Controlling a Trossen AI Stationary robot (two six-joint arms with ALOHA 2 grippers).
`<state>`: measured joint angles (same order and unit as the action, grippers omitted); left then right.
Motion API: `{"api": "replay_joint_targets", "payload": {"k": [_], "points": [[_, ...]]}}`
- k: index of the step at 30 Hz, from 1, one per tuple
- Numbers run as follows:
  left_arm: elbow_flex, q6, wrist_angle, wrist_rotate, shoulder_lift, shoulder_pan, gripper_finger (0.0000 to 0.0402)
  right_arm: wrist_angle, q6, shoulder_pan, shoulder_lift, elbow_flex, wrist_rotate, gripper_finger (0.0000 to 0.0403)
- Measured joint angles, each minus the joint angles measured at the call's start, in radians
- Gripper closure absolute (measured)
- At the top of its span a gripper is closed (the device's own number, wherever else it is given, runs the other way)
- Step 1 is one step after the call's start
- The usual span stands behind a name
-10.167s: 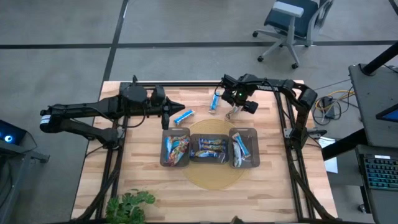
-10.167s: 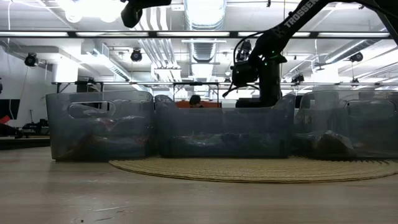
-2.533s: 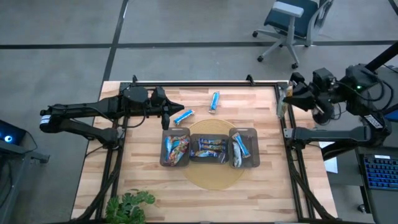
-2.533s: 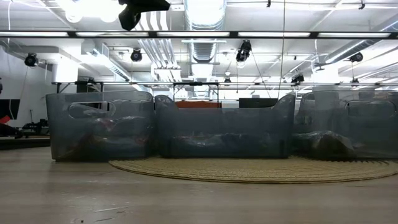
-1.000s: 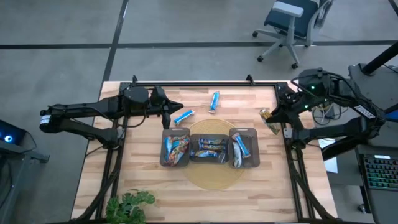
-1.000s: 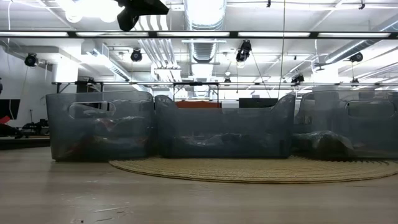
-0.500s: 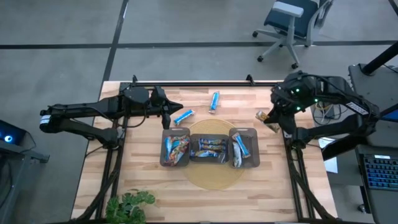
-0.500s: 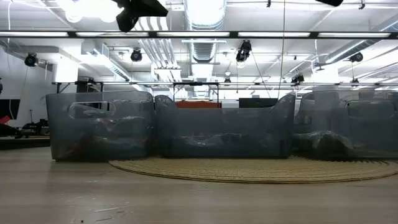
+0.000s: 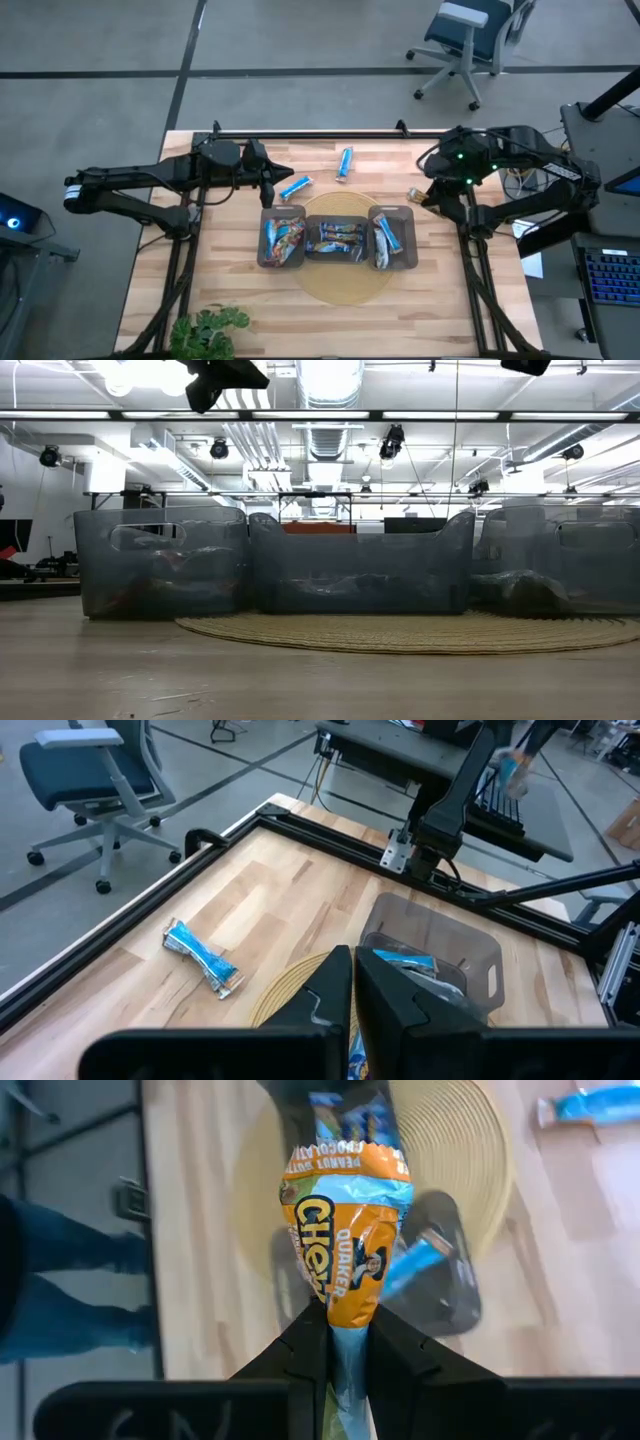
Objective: Pick and place Granola Bars by type
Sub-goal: Put the orange granola bar into the right black bin
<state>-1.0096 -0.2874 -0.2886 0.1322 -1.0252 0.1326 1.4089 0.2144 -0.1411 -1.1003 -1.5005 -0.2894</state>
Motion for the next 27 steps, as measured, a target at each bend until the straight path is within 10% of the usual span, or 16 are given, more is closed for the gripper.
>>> {"api": "replay_joint_targets", "payload": {"k": [27], "points": [[0.0,0.0,0.0,0.0,0.0,0.0,0.0401,-0.04,-0.069,0.137,-0.238,0.108,0.171,0.036]]}}
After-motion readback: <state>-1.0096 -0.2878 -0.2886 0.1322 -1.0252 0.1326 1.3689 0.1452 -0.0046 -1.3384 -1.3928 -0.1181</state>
